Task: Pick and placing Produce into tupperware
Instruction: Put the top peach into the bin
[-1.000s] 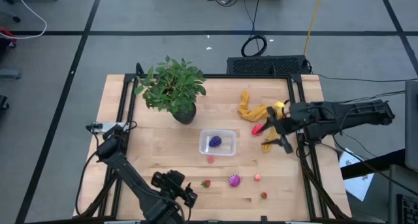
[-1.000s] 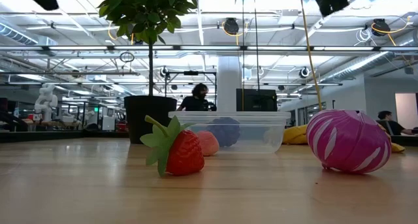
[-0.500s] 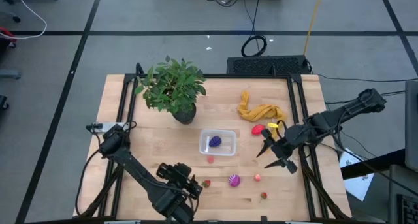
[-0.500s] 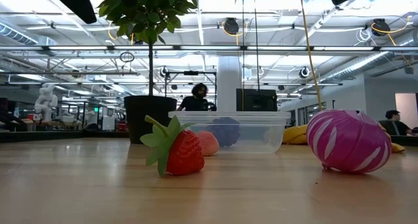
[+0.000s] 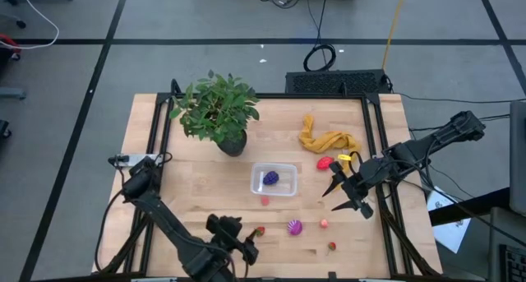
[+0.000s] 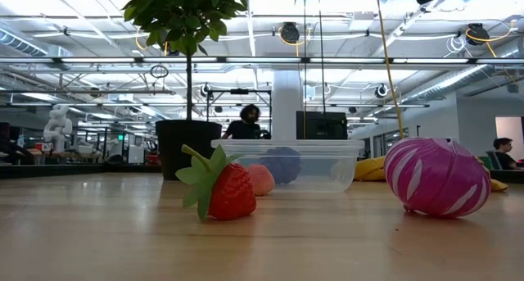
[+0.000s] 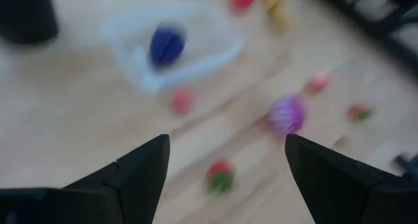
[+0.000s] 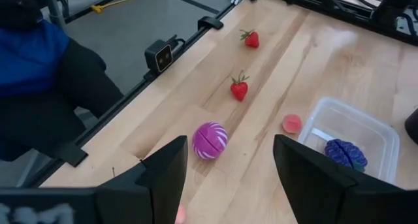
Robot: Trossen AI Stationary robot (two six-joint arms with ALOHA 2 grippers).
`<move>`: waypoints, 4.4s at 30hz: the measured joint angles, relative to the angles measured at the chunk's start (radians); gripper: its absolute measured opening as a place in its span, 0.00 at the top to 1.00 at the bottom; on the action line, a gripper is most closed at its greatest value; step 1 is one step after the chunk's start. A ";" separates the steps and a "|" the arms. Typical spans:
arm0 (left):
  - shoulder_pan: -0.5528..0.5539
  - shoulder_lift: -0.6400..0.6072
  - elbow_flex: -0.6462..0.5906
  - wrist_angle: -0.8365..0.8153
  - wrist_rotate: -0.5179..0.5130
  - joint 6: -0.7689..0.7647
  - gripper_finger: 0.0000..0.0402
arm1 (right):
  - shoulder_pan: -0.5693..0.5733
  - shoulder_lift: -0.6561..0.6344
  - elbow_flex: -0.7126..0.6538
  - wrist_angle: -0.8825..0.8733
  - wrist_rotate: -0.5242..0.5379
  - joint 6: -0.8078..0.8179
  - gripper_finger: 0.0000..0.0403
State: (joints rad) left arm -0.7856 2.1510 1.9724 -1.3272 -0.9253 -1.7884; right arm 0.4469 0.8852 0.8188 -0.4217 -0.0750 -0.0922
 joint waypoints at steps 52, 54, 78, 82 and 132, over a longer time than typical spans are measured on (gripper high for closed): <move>0.122 -0.359 -1.032 1.080 0.131 0.601 0.23 | 0.000 -0.011 0.000 0.118 0.056 0.067 0.46; 0.129 -0.368 -1.037 1.065 0.138 0.610 0.23 | 0.000 -0.011 0.000 0.116 0.056 0.078 0.46; 0.142 -0.361 -1.033 1.100 0.064 0.757 0.23 | 0.000 -0.010 0.000 0.104 0.082 0.081 0.46; 0.142 -0.361 -1.033 1.103 0.064 0.763 0.23 | 0.000 -0.010 0.000 0.103 0.082 0.081 0.46; 0.203 -0.319 -1.032 1.248 0.166 0.765 0.23 | 0.000 -0.010 0.000 0.095 0.079 0.096 0.46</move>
State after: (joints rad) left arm -0.5830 1.8324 0.9405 -0.0796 -0.7592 -1.0230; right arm 0.4469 0.8757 0.8188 -0.3268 0.0036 0.0040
